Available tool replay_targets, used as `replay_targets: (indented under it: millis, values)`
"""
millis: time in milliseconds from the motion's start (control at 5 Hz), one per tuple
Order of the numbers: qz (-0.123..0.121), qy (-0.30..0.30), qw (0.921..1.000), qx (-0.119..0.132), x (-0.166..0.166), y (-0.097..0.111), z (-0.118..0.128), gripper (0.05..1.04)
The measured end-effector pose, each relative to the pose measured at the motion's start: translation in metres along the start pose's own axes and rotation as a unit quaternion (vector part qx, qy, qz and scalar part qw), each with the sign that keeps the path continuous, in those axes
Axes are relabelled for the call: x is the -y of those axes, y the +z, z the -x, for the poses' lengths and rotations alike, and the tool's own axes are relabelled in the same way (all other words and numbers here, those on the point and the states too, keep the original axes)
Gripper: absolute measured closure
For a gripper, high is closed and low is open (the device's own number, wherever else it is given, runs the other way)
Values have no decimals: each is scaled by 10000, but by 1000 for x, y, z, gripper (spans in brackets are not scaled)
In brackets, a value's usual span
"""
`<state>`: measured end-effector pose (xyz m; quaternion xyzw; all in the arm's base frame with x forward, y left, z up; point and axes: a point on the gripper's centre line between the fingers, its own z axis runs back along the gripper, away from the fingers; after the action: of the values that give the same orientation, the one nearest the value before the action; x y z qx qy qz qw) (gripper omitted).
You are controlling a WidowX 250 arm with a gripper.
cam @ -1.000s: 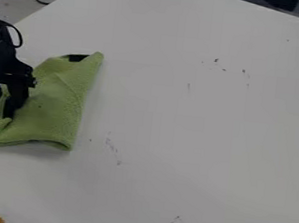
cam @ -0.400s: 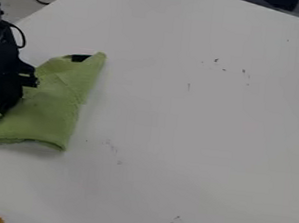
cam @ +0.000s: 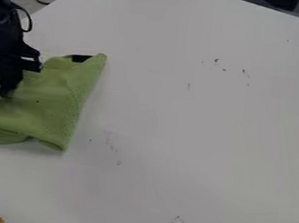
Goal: Unfold the cloth from left to the right
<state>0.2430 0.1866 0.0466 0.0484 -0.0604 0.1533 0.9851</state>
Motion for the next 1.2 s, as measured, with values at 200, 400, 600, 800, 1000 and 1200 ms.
replay_targets:
  millis: [200, 400, 600, 800, 1000, 1200]
  values:
    - [-181, -8, 9996, 202, 8, 23, -7, 1027]
    - [-213, 124, 9986, 467, 28, 50, -12, 1027]
    - [-90, 202, 9986, 473, 62, 61, -6, 1028]
    - [85, 179, 9987, 475, 95, 63, -3, 1028]
    - [319, 221, 9981, 477, 119, 57, 3, 1028]
    - [407, 266, 9971, 592, 138, 57, 3, 1028]
